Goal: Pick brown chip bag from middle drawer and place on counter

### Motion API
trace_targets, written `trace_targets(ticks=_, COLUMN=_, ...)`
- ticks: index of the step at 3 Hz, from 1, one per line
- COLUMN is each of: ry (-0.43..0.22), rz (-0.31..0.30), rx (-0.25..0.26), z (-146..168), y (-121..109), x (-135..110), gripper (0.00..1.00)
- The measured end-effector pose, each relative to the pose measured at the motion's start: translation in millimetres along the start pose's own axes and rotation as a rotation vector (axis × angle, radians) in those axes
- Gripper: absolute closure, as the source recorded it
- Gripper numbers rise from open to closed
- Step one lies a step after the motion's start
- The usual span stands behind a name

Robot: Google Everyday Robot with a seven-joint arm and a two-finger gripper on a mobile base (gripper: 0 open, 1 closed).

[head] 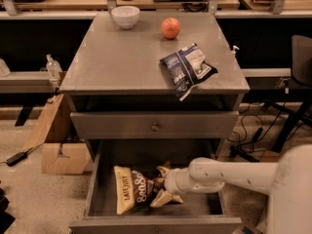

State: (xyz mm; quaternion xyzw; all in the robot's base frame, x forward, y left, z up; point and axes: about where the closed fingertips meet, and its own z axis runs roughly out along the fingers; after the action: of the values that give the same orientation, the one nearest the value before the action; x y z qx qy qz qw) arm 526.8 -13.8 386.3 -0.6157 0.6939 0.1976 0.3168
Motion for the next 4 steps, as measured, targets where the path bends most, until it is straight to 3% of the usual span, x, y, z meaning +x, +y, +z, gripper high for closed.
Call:
trace_targets(ticks=1, ry=0.066, rz=-0.055, rx=-0.056, z=30.7, y=3.2, x=-0.6, gripper=0.42)
trace_targets(ticks=3, ry=0.071, rz=-0.07, rx=-0.074, z=39.2, y=6.6, x=-5.7, gripper=0.89)
trace_targets(ticks=4, ry=0.07, rz=-0.07, rx=-0.074, z=35.5, y=6.0, x=-9.1, gripper=1.0)
